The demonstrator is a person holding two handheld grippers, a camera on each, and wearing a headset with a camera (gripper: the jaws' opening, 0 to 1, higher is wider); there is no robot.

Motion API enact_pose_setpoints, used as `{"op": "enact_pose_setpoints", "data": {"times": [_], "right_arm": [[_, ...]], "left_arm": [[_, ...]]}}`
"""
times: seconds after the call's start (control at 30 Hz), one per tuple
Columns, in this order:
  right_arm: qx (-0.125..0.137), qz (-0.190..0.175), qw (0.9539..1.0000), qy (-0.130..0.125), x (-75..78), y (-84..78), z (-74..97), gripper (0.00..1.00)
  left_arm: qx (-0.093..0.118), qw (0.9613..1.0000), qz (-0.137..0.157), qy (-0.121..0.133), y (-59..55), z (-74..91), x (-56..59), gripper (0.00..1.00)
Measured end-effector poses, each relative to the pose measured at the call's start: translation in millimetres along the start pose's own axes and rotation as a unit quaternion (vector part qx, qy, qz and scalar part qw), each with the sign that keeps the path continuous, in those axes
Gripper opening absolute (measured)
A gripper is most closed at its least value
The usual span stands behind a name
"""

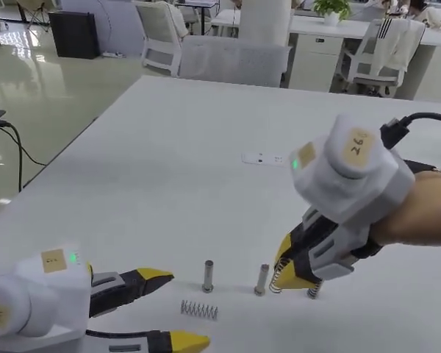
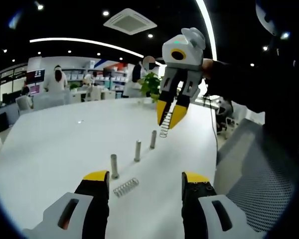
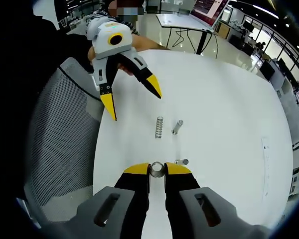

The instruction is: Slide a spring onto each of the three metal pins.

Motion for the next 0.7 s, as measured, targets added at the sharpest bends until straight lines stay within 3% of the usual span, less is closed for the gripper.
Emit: {"op": "enact_pose_setpoints", "data": {"times": [0.7], "right_arm": [[0.002,-0.011,0.9989,-0.045,42.4,-0.8,-18.1,0.08]], "left_arm": [[0.0,1.0,0.007,0.004,-3.8,1.8,1.6,0.58]]}}
Point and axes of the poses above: the centre of the closed fingertips' face, and the gripper's own axes: z roughly backward along the fingers, x roughly to its right, y roughly out of its top, the point moved 4 cm from there along z, roughly backward along the fingers, and after that the axes turned 6 degrees about -z, right-handed, at the moved point
